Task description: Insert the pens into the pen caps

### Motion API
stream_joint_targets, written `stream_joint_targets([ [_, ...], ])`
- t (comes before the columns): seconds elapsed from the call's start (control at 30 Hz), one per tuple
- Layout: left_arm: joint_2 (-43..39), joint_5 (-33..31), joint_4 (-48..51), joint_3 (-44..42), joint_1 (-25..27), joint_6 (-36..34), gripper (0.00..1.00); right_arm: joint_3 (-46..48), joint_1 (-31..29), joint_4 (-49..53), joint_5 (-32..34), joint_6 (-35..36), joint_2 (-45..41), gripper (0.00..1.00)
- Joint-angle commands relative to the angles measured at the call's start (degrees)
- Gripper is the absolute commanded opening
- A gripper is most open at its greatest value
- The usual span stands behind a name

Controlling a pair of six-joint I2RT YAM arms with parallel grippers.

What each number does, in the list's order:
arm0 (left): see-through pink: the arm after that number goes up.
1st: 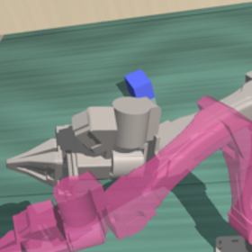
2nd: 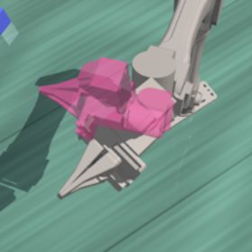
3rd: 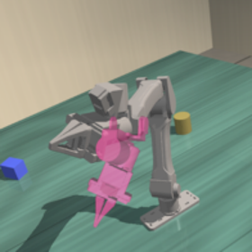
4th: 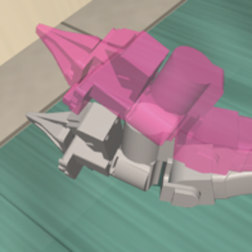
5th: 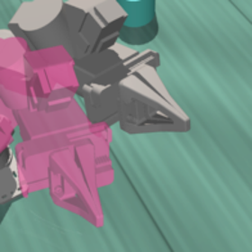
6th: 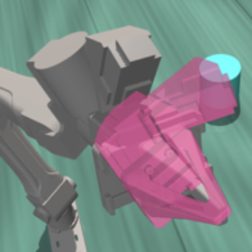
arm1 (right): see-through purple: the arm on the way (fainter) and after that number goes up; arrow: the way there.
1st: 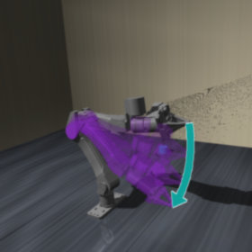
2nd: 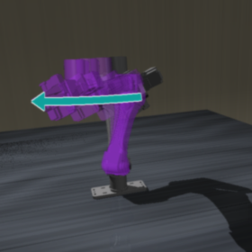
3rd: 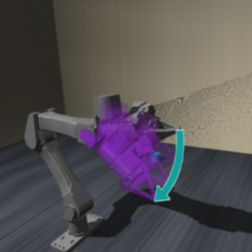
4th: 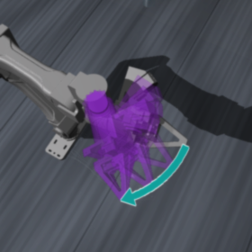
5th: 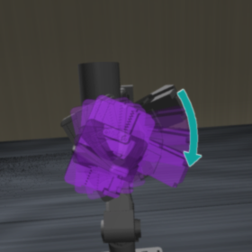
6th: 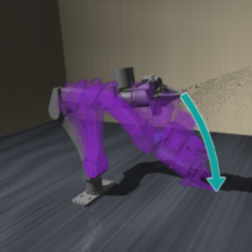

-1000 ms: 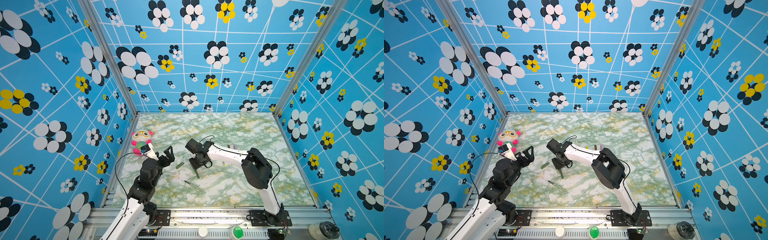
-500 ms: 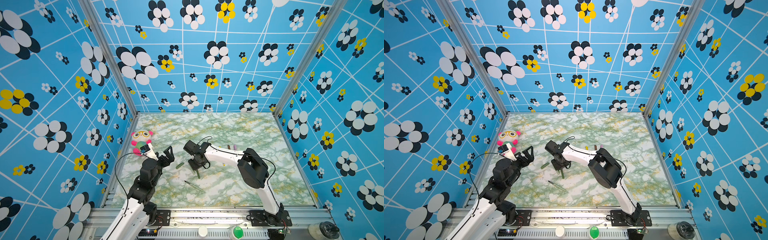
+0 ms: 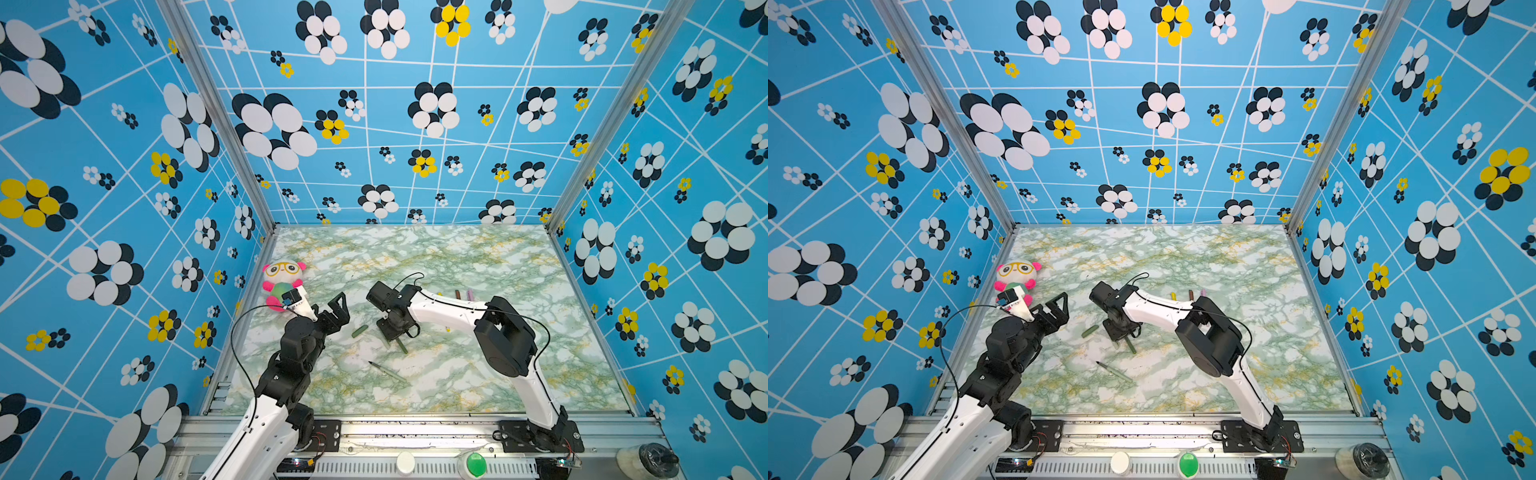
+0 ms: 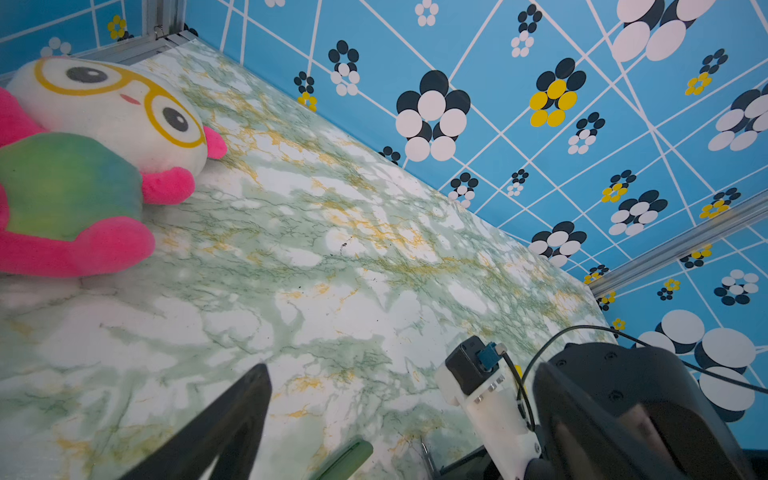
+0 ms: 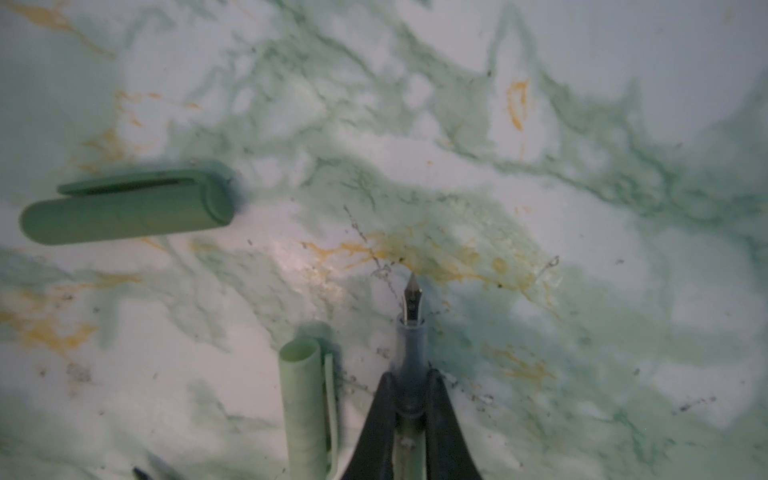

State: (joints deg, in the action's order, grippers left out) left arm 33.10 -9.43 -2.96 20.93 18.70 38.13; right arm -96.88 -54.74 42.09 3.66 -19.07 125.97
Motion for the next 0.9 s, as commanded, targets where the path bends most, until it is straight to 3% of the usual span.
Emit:
stream_joint_targets([
  [0.0,0.13,1.81,-0.48,0.2,-0.74,-1.43,0.99,-0.02,0.41,1.36,1.43,-0.53,-0.56,0.09],
  [0.13,0.11,5.13,-0.29,1.41,-0.87,-4.25,0.99,0.74,2.94,-1.46,0.09,-1.22,-6.52,0.07],
  [0.27,1.81,13.37,-0.18,4.24,-2.25,-7.11,0.99,3.11,7.67,-8.9,-6.32,-3.6,-13.92,0.05],
  [0.43,8.0,33.53,-4.54,7.59,-6.12,-5.05,0.99,3.6,12.72,-17.77,-15.94,-7.59,-19.02,0.05],
  [0.6,14.73,46.41,-4.65,11.55,-6.22,-5.91,0.98,3.15,14.2,-22.5,-22.4,-9.55,-20.86,0.05],
  [0.87,20.94,50.38,-8.35,12.54,-5.06,-4.9,0.92,9.76,14.22,-32.13,-32.09,-14.5,-23.78,0.05],
])
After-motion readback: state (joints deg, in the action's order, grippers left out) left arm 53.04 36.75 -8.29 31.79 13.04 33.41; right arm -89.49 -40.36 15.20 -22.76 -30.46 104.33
